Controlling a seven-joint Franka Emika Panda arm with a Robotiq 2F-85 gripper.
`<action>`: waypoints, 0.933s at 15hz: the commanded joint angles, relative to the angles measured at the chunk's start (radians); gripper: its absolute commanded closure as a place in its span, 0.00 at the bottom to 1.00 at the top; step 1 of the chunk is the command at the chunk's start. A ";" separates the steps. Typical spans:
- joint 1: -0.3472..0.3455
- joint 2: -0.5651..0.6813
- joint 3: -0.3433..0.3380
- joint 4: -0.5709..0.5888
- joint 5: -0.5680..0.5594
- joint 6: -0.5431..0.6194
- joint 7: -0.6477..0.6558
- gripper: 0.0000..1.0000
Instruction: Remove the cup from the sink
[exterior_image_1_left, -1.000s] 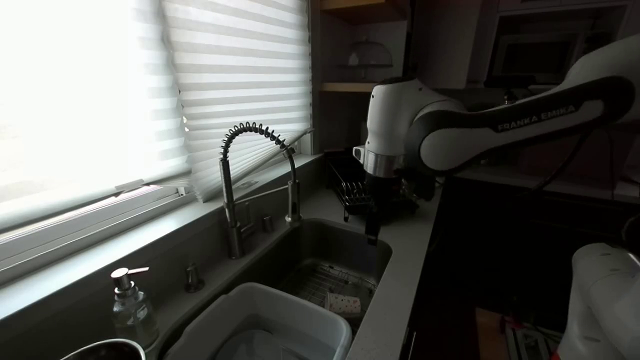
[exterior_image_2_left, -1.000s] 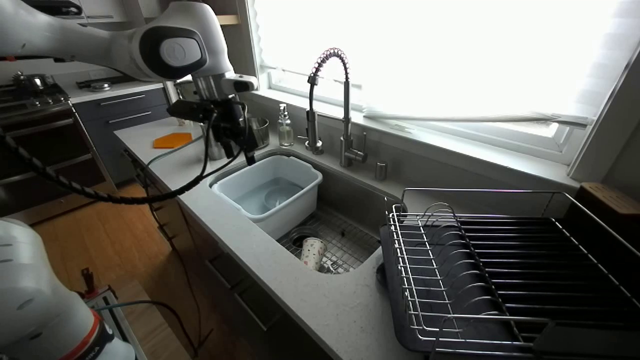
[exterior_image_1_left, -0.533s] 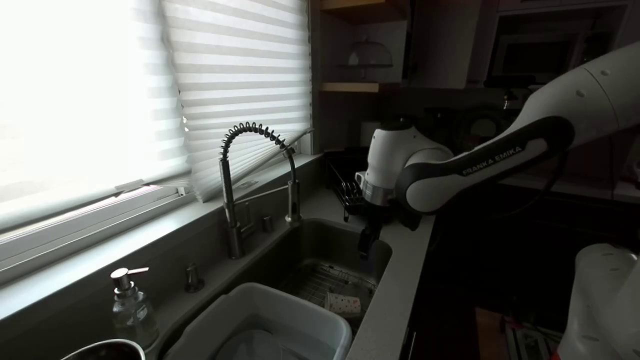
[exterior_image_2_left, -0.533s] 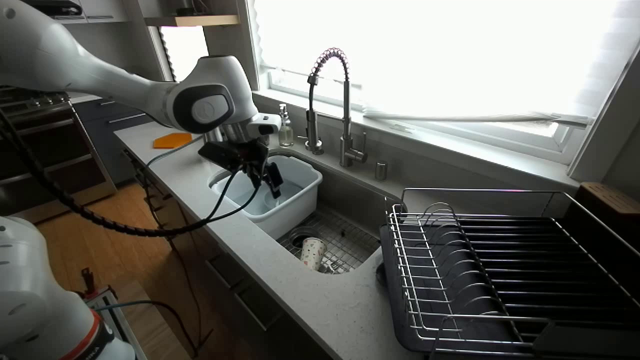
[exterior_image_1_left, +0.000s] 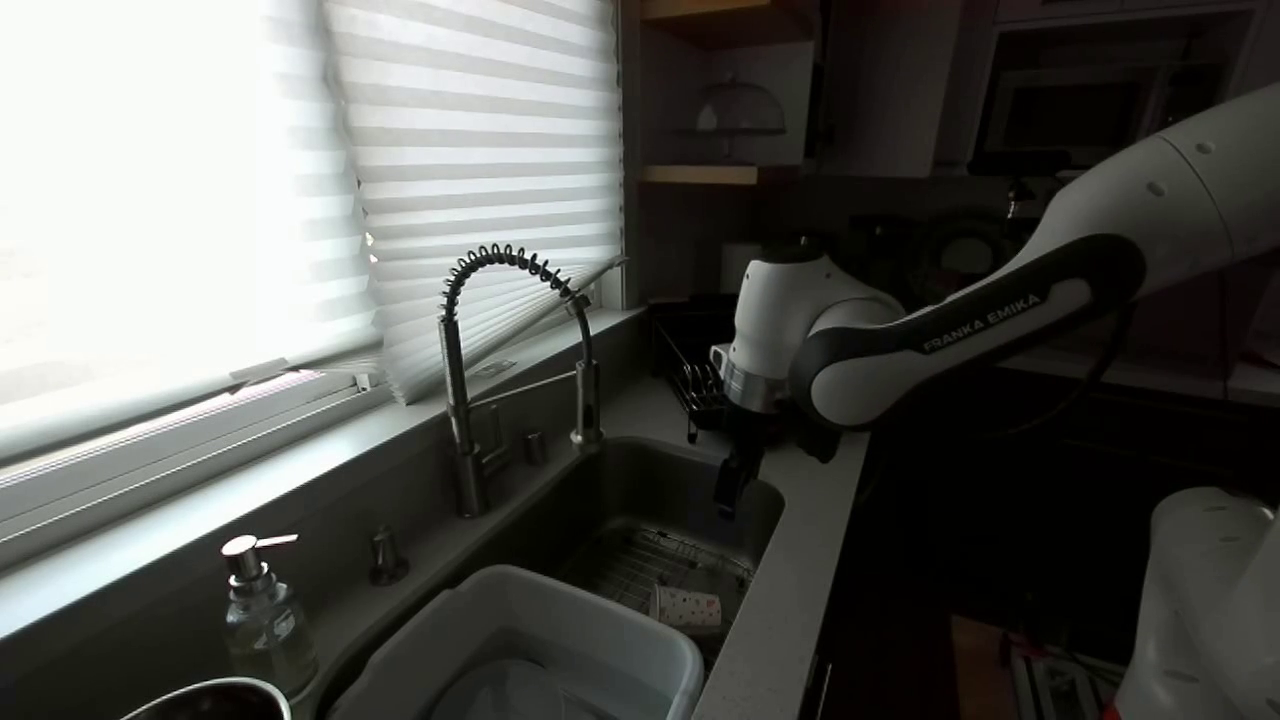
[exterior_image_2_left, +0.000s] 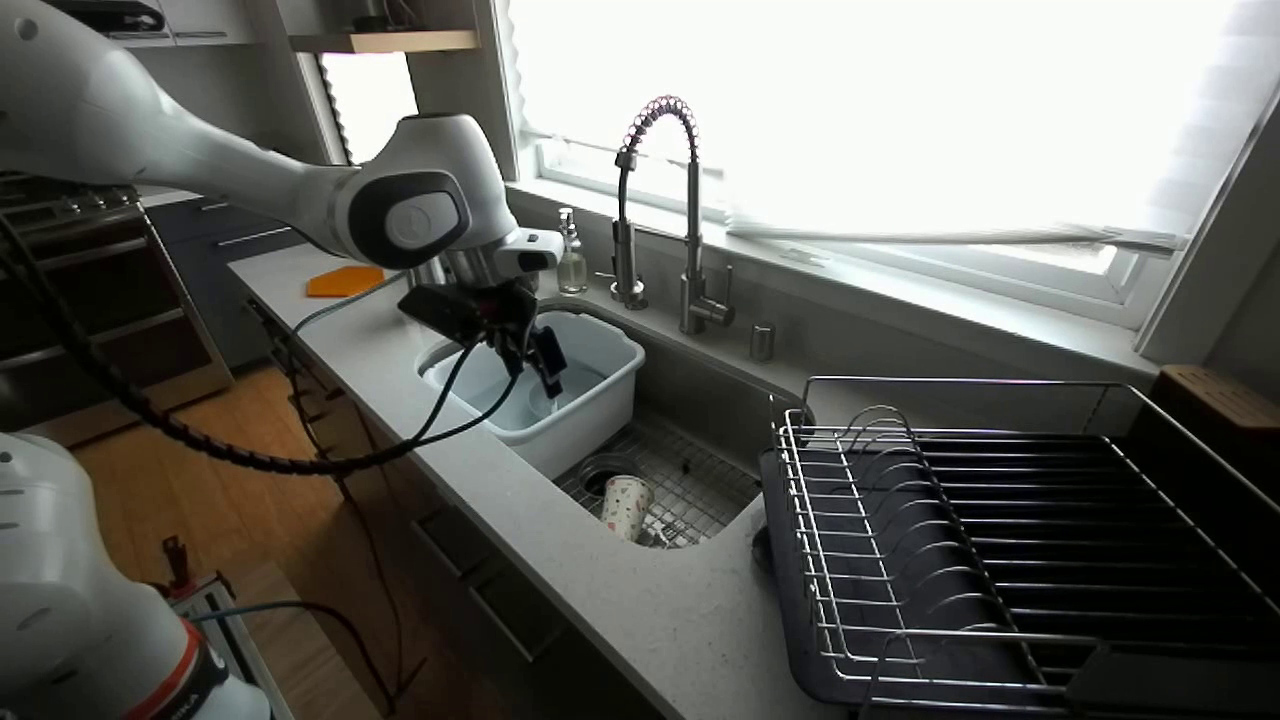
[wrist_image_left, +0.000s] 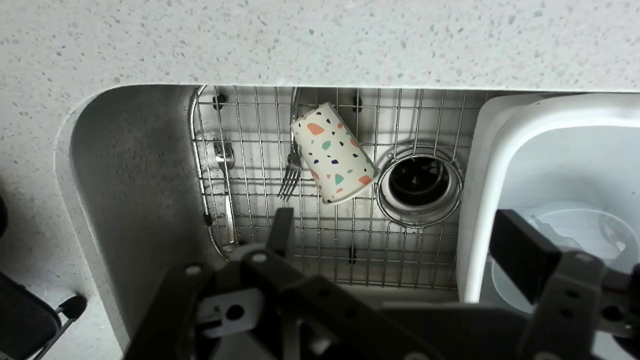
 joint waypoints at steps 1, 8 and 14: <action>0.002 0.059 -0.030 0.010 0.038 0.019 -0.042 0.00; -0.054 0.286 -0.105 0.077 0.024 0.154 -0.084 0.00; -0.061 0.493 -0.110 0.204 0.089 0.187 -0.084 0.00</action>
